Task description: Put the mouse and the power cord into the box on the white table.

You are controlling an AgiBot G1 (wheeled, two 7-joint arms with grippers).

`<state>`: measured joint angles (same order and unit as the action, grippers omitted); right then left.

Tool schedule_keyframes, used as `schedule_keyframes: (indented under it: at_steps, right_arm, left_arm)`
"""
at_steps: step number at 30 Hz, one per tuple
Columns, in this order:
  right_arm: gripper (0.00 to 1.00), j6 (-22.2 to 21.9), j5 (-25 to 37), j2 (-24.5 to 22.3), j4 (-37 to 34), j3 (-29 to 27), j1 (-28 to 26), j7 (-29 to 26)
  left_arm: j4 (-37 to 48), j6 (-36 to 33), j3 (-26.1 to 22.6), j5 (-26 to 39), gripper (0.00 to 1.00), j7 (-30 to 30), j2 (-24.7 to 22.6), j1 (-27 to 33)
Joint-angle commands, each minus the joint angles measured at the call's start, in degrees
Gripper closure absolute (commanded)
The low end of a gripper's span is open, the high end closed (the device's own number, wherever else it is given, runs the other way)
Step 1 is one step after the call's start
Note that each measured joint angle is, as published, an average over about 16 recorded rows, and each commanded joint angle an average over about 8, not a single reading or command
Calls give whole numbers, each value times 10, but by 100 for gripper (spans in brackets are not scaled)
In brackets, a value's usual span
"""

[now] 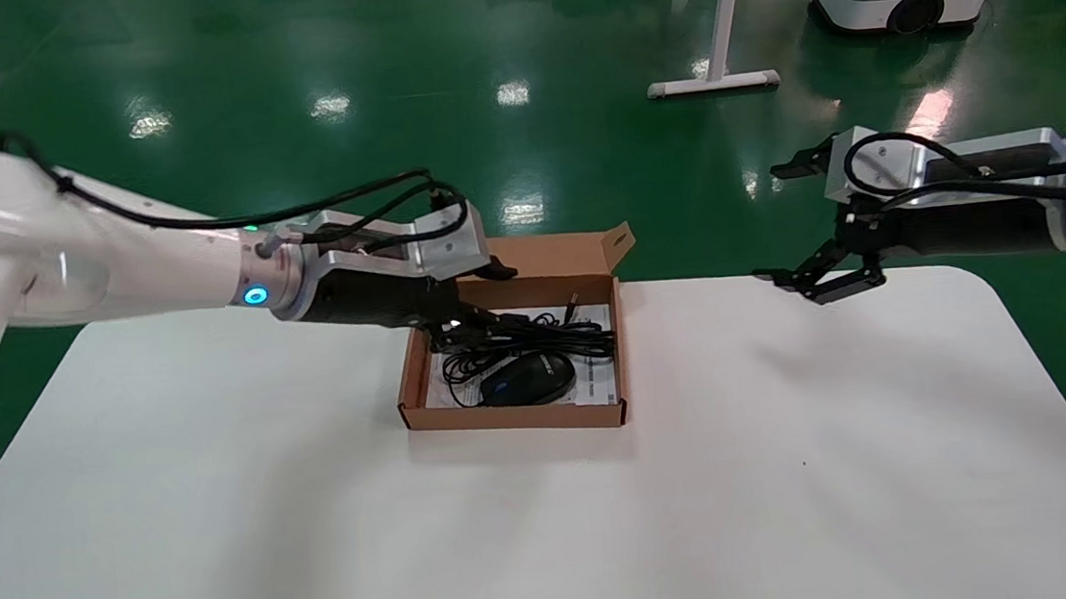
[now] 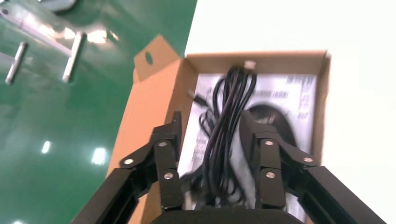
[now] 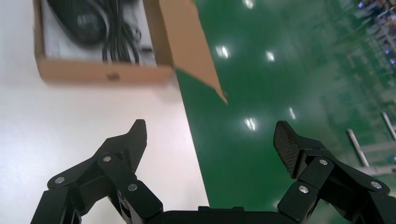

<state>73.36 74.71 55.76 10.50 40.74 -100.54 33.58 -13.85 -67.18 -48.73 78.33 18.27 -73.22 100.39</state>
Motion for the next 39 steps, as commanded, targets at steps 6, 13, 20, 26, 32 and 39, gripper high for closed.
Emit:
schedule_keyframes:
  at_steps: [6,13,20,26,32,39]
  right_arm:
    - [0,16,-42,-26,80,-31,49,-56]
    - [0,32,-85,-54,163,-64,101,-115]
    - [0,48,-128,-81,245,-96,151,-172]
    - [0,62,-164,-104,315,-123,195,-221]
    - [0,75,-201,-127,386,-151,238,-271]
    - [0,92,-244,-154,468,-183,289,-329]
  left_arm:
    - [-75,-23,41,-46,0,-37,48,-49]
    - [-153,-48,84,-94,0,-75,98,-100]
    - [-231,-72,126,-141,0,-112,147,-150]
    - [-297,-92,162,-181,0,-144,190,-193]
    - [-363,-113,199,-222,0,-176,232,-236]
    - [-441,-137,241,-269,0,-214,282,-286]
